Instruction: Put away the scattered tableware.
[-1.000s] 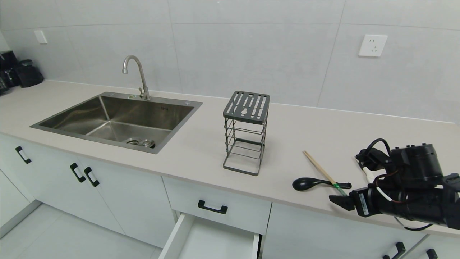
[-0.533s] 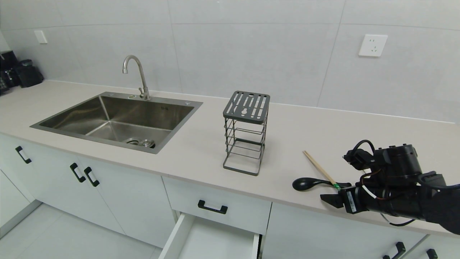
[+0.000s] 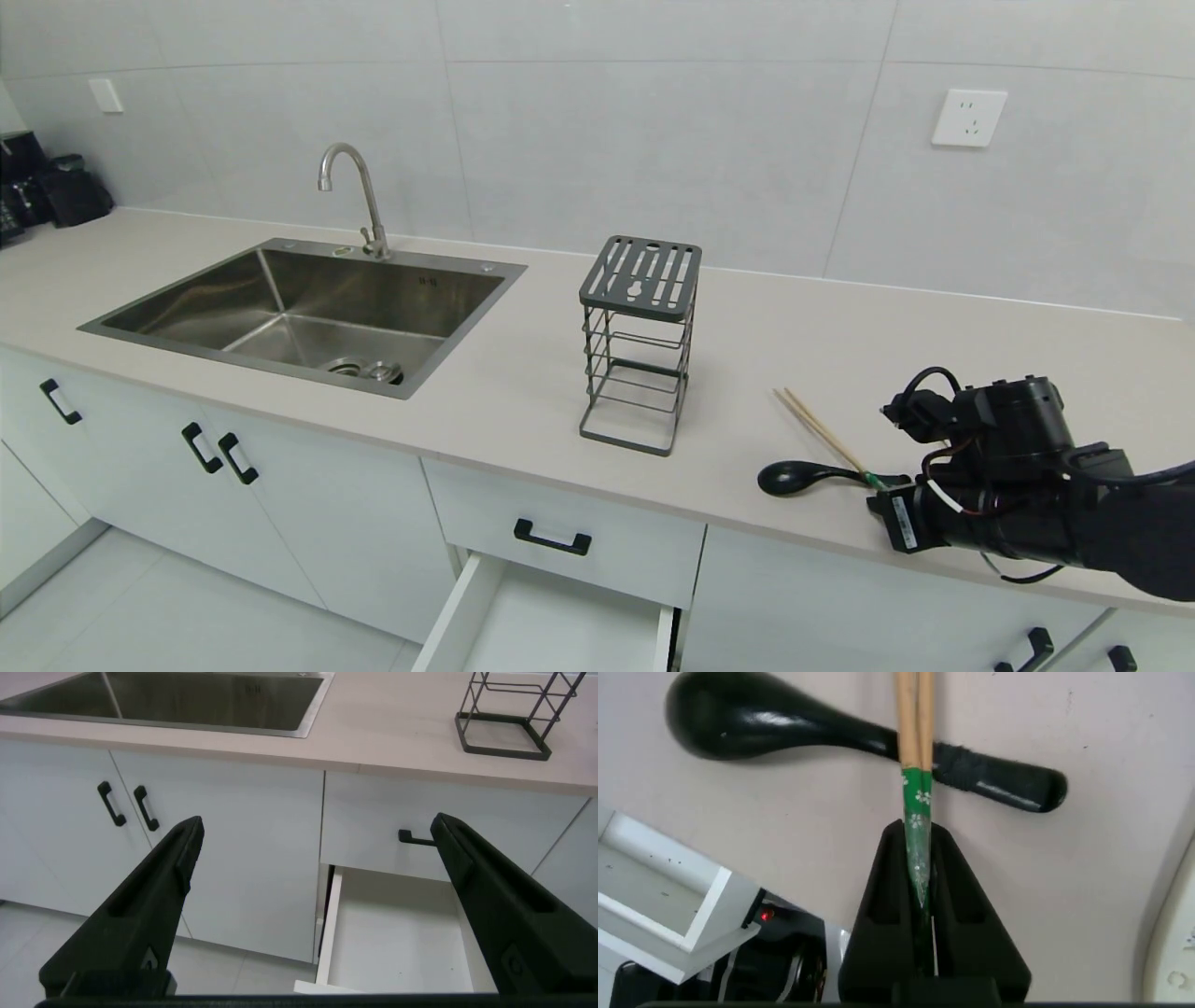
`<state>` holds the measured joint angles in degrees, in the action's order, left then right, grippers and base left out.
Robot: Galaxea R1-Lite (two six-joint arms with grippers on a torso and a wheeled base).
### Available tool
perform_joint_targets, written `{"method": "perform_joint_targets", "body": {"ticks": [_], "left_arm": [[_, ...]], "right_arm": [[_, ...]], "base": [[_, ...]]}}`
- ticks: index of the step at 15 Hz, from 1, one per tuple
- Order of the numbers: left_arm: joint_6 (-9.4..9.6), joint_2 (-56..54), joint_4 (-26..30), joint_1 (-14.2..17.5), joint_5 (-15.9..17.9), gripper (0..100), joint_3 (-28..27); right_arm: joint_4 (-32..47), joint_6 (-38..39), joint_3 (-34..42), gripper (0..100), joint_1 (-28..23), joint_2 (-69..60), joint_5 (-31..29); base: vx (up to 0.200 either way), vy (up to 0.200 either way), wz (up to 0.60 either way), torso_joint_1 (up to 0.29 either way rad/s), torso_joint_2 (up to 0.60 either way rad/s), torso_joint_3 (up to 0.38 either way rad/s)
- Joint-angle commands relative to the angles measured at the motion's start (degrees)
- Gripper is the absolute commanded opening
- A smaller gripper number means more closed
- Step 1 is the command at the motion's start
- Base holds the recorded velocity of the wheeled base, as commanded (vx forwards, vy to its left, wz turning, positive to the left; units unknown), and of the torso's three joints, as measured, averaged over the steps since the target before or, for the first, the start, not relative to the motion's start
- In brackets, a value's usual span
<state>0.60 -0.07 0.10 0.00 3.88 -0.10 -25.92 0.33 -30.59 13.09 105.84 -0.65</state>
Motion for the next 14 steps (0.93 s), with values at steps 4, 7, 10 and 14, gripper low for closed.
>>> {"method": "perform_joint_targets", "body": {"ticks": [4,7,10,14], "left_arm": [[0.02,0.07,-0.01,0.00,-0.01,100,0.01],[0.02,0.07,-0.01,0.00,-0.01,100,0.01],[0.02,0.07,-0.01,0.00,-0.01,100,0.01],[0.02,0.07,-0.01,0.00,-0.01,100,0.01]], "right_arm": [[-0.10,0.02,-1.14,0,-1.67,-3.18,0.03],[-0.01,-0.33,-0.79,0,-1.40,-9.51,0.12],[-0.10,-0.50,0.62,0,-0.70,-17.33,0.38],[-0.19,-3.41,2.29,0,2.11,-28.58,6.10]], "base": [[0.000,0.000,0.00,0.000,0.00,0.000],[0.000,0.000,0.00,0.000,0.00,0.000],[0.000,0.000,0.00,0.000,0.00,0.000],[0.000,0.000,0.00,0.000,0.00,0.000]]}}
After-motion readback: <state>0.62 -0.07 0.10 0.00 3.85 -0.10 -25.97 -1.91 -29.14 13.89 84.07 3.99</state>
